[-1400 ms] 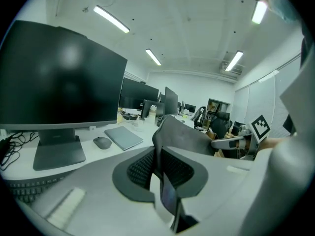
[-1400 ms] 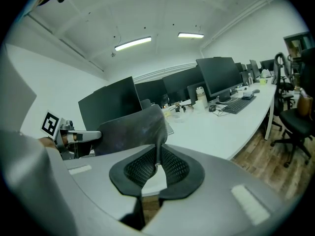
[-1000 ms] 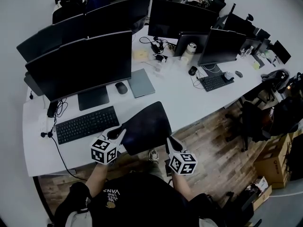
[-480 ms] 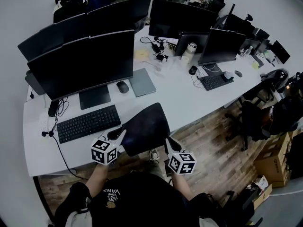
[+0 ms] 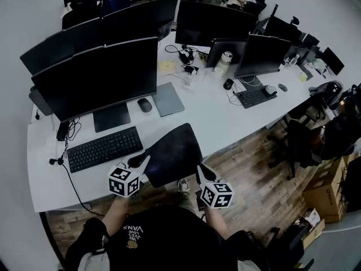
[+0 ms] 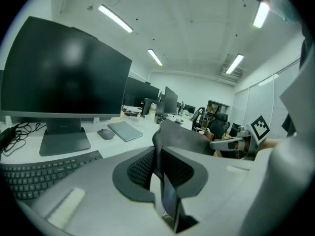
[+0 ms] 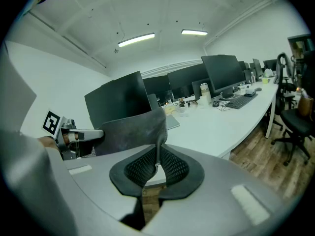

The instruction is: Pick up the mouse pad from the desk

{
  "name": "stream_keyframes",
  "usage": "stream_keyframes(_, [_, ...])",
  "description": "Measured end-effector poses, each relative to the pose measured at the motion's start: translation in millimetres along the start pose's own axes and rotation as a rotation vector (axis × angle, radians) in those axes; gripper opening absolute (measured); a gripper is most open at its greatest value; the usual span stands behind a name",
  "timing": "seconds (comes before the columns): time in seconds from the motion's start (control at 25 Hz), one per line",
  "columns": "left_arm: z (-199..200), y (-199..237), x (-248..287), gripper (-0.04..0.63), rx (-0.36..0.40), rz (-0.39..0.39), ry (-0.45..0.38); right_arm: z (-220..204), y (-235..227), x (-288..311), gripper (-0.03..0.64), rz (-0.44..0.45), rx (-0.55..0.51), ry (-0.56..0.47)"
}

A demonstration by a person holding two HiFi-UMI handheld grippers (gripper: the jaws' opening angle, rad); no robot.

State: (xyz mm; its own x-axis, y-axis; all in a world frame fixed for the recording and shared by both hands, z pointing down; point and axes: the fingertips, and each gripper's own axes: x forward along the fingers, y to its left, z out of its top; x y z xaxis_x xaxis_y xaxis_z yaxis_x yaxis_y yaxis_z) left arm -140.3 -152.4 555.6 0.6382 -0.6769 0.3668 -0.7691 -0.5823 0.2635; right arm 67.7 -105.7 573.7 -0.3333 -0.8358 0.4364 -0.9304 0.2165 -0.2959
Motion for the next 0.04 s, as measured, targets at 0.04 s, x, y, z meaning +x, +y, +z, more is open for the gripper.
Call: stream_keyframes(0.04, [0.2, -0.2, 0.3, 0.041, 0.0, 0.0, 0.0, 0.3, -0.6, -0.3, 0.035, -0.001, 0.001, 0.0])
